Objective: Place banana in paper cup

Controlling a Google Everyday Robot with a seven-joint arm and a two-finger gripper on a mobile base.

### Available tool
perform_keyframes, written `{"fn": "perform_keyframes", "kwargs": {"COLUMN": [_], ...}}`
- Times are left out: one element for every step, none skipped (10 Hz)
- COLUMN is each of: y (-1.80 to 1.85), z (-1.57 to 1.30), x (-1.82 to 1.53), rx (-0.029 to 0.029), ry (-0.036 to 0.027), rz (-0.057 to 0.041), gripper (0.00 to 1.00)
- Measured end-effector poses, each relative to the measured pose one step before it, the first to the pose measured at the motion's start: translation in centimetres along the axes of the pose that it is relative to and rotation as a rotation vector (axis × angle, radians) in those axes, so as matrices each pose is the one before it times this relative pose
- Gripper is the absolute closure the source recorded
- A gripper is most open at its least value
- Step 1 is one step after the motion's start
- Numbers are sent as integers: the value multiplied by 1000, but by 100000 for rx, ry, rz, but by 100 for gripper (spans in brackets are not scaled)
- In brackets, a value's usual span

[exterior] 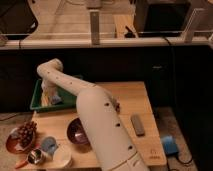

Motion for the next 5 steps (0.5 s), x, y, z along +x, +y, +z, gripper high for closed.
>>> {"fn": "perform_keyframes", "kwargs": {"y": [-447,-398,-375,-263,-141], "z": [1302,621,186,-59,-98], "x": [113,218,238,332,195], "rx": [1468,1372,1380,1224,662], "ry": [-2019,-1422,-534,107,283], "rz": [-2003,-1767,-1586,-1369,-750], "gripper": [35,26,21,20,20]}}
